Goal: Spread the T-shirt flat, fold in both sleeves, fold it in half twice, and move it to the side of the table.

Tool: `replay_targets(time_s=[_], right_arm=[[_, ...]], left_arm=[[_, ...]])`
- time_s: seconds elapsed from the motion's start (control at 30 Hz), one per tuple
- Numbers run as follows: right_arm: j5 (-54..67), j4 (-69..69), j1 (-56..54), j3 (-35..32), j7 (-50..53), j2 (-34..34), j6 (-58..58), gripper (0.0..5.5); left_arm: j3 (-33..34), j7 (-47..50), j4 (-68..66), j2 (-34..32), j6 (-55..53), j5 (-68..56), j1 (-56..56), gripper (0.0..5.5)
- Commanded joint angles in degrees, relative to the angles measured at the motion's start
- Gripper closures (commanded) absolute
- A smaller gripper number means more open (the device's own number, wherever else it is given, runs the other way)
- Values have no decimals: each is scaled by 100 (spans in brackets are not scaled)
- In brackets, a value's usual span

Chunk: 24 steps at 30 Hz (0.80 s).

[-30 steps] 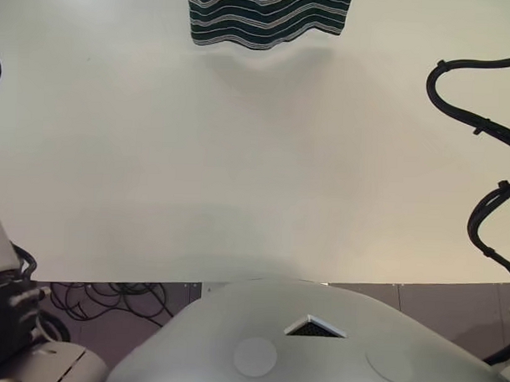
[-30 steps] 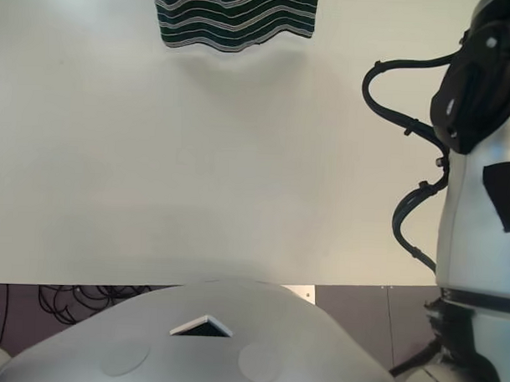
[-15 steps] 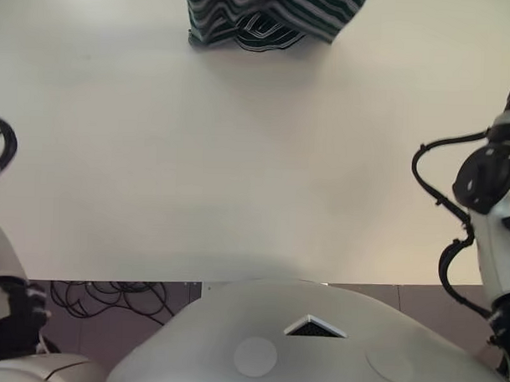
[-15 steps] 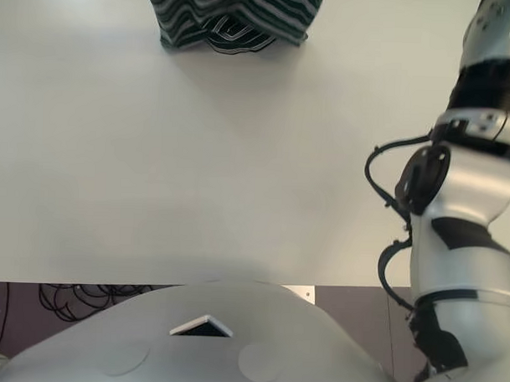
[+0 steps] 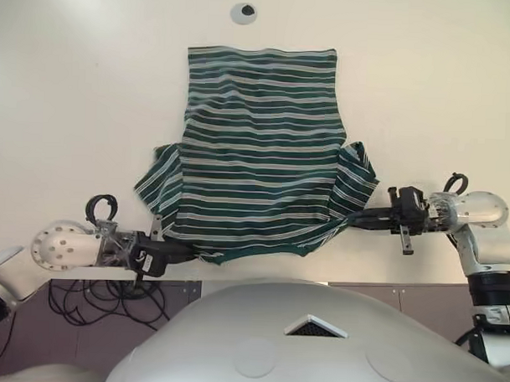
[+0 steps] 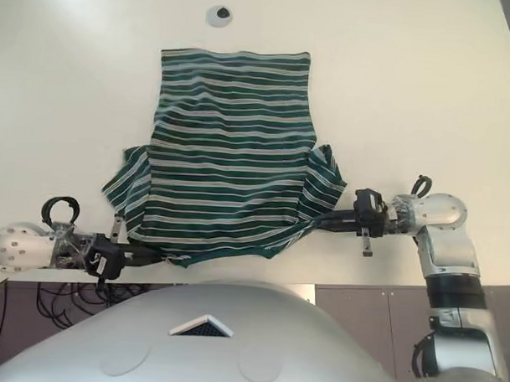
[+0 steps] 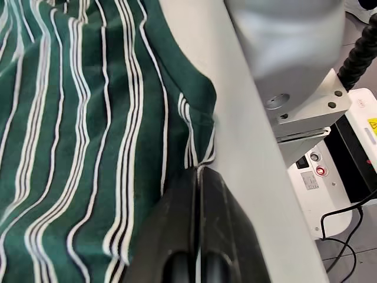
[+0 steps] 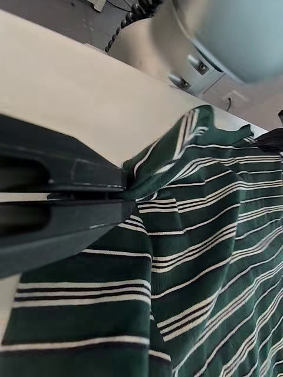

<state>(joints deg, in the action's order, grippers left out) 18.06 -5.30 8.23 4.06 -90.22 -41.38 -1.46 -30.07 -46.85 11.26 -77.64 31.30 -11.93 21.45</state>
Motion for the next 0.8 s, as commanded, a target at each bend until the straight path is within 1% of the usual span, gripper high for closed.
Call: replay_targets(time_s=[0.03, 0.13, 0.2, 0.43, 0.57, 0.6, 0.63, 0.7, 0.77, 0.8], right_arm=[[43, 464, 328, 86, -142, -478, 203, 548], [-34, 663, 629, 151, -94, -673, 178, 548], [16, 847, 807, 41, 137, -704, 355, 548], [1318, 2187, 1283, -519, 374, -1031, 1942, 548], [977, 2073, 1397, -335, 694, -985, 1916, 548], [815, 1906, 1395, -270, 768, -942, 1784, 550], [728, 1760, 1396, -249, 824, -886, 1672, 519], [676, 1528, 1464, -244, 746, -860, 1449, 488], [719, 1375, 1543, -258, 589, -916, 1285, 461], [727, 1281, 1568, -264, 499, -948, 1204, 437]], left_arm=[[-5, -320, 238, -231, -562, 443, 504, 550], [9, -323, 452, -157, -759, 753, 823, 550], [142, -223, 465, -166, -742, 828, 1002, 550], [505, -82, 501, -86, -686, 796, 1589, 550], [638, -120, 536, -58, -567, 771, 1853, 550], [725, -71, 482, -38, -543, 813, 1919, 534], [819, -27, 411, -22, -542, 851, 1980, 519], [984, -5, 243, -28, -454, 810, 2124, 492], [1155, -111, 225, -117, -163, 474, 2445, 467], [1266, -194, 238, -164, 29, 203, 2632, 444]])
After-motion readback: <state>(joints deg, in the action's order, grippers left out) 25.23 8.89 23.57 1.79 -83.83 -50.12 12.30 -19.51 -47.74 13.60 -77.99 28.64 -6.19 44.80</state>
